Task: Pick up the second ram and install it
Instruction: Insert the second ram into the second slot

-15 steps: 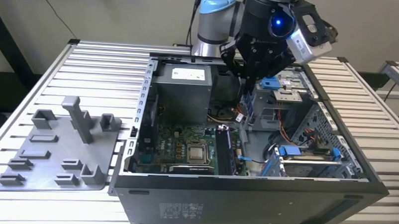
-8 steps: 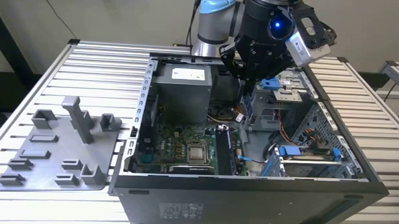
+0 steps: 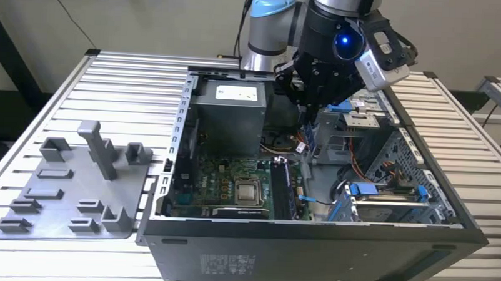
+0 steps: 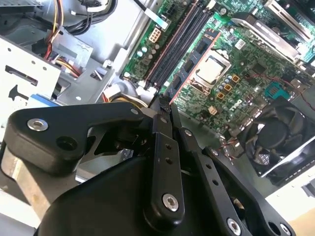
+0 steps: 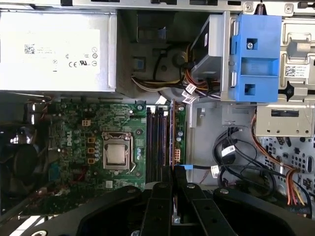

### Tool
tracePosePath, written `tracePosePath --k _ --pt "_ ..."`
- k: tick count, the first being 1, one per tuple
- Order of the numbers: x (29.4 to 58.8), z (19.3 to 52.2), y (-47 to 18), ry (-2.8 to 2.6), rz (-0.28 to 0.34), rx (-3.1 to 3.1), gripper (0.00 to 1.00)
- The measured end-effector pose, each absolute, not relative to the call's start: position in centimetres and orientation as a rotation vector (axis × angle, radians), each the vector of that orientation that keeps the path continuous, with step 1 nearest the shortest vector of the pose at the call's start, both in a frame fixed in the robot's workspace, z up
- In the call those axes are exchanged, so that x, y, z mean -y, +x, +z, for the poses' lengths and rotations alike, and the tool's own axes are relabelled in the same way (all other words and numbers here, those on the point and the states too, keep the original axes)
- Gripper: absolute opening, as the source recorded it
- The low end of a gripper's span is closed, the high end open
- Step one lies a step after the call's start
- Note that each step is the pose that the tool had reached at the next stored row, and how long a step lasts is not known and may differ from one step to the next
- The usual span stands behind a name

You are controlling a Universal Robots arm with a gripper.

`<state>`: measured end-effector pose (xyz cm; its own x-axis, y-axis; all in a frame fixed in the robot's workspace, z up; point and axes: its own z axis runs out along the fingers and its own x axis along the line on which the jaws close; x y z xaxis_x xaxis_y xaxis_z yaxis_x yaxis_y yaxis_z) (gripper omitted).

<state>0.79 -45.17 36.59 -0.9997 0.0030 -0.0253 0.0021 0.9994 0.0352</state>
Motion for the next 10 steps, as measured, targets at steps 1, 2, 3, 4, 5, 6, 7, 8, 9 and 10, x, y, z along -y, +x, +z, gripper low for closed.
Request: tracePosePath --k 1,2,3,4,5,6,7,8,9,10 --pt "45.17 36.43 0.79 0.002 0.055 -3.117 0.14" --pt "45.17 36.33 0.82 -0.001 0.055 -3.119 0.14" --pt "45.17 36.23 0.82 -0.003 0.054 -3.121 0.14" --pt "45.17 36.14 0.81 -0.004 0.054 -3.123 0.14" --pt "45.17 36.06 0.81 -0.006 0.054 -3.125 0.14" --pt "45.17 36.01 0.81 -0.007 0.054 -3.126 0.14" --pt "45.17 36.00 0.80 -0.008 0.055 -3.127 0.14" --pt "45.17 35.96 0.81 -0.008 0.056 -3.130 0.14" --pt "45.19 35.90 0.80 -0.008 0.056 -3.132 0.14" --pt "45.20 35.81 0.78 -0.008 0.057 -3.133 0.14"
